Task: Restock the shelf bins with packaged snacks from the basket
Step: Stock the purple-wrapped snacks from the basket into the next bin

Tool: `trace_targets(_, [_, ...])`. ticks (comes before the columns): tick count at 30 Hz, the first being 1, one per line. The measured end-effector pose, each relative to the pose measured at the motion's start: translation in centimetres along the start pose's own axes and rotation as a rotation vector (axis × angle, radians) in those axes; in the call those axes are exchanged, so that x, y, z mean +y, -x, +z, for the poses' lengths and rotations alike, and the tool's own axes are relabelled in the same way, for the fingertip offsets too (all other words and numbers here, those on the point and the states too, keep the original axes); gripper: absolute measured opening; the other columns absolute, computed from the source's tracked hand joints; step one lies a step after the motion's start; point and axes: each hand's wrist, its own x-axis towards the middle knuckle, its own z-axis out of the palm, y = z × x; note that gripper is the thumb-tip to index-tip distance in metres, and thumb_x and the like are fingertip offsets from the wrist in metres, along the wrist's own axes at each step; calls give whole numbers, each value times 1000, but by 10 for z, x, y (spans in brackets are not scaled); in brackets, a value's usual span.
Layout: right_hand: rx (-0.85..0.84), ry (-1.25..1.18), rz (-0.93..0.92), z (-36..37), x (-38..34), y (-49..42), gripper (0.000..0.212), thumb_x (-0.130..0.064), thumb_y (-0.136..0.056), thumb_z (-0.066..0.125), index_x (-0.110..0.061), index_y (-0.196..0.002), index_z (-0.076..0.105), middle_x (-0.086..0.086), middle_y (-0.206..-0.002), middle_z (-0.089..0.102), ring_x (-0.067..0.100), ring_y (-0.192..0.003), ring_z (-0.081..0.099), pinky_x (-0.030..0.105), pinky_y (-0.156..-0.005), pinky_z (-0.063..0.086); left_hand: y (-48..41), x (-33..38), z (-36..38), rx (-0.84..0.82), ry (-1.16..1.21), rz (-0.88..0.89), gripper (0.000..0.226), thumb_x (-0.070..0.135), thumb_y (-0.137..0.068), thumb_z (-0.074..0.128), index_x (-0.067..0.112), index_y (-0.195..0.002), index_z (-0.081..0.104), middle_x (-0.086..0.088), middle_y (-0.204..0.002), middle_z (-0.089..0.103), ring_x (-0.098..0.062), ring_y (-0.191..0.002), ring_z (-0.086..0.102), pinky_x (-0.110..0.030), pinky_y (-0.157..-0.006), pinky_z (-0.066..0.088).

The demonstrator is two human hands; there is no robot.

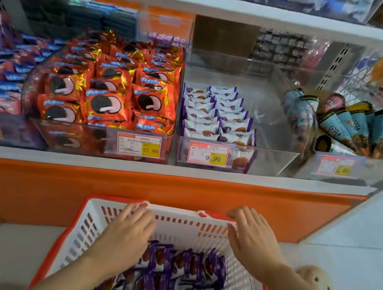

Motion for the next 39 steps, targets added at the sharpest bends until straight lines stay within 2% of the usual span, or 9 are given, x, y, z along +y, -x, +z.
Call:
trace_targets(3, [-242, -96, 76, 32, -2, 17, 32, -28, -103, 32, -24, -134, 38, -10, -131, 42, 8, -122, 40, 24, -107, 33, 16, 5, 40, -147, 43, -33, 42, 29, -41, 90, 22, -79, 74, 5, -83, 68, -17, -79, 67, -37, -75, 57])
trace_targets(6, [-394, -176, 122, 66, -8, 28, 39, -21, -102, 32, -25, -140, 31, -10, -142, 35, 9, -130, 33, 25, -111, 29, 26, 11, 76, -263, 128, -95, 43, 31, -39, 91, 25, -77, 71, 8, -79, 65, -14, -74, 65, -32, -68, 56])
trace_targets(8, [-492, -199, 134, 91, -10, 33, 45, -17, -100, 34, -23, -144, 26, -8, -144, 33, 11, -130, 34, 24, -110, 29, 31, 15, 89, -342, 172, -115, 40, 30, -61, 84, 22, -98, 70, 5, -97, 65, -17, -92, 63, -32, -81, 52])
trace_targets(11, [-640, -220, 193, 125, -13, 38, 52, -15, -100, 36, -21, -149, 18, -2, -151, 27, 17, -135, 32, 27, -110, 28, 35, 20, 116, -466, 251, -55, 47, 10, -97, 43, 17, -143, 35, -2, -145, 36, -23, -134, 32, -35, -109, 25])
trace_targets(19, [-697, -566, 560, 207, -29, 28, 66, -22, -99, 48, -15, -152, 11, 4, -156, 22, 20, -140, 30, 30, -113, 30, 33, 22, 161, -692, 373, 165, 79, -12, -89, 47, 26, -152, 18, 4, -159, 10, -21, -145, 8, -37, -115, 10])
trace_targets(26, [-518, -675, 921, 239, -45, 6, 52, -25, -91, 63, -6, -134, 41, 12, -132, 52, 27, -118, 53, 36, -98, 46, 34, 36, 181, -628, 197, 184, 56, -2, -91, 49, 13, -143, 35, -13, -148, 25, -31, -136, 18, -41, -113, 15])
trace_targets(32, [-523, -652, 898, 220, -52, 2, 20, -21, -90, 61, -6, -103, 59, 11, -101, 67, 25, -91, 63, 35, -76, 51, 39, 38, 184, -588, 83, 186, 42, 11, -95, 45, 10, -137, 42, -10, -139, 41, -29, -131, 30, -41, -112, 19])
trace_targets(36, [-557, -673, 863, 191, -50, 3, 31, -31, -90, 60, -4, -103, 66, 5, -82, 67, 18, -71, 61, 28, -63, 46, 43, 31, 168, -559, 149, 14, 40, 21, -98, 43, 10, -136, 40, -7, -134, 49, -25, -127, 39, -36, -111, 21])
trace_targets(39, [-588, -754, 876, 163, -46, 5, 19, -35, -89, 62, -20, -98, 54, -5, -84, 59, 16, -82, 59, 31, -75, 51, 39, 26, 143, -538, 252, -191, 50, 40, -99, 42, 13, -140, 31, -4, -137, 46, -22, -127, 38, -32, -109, 22])
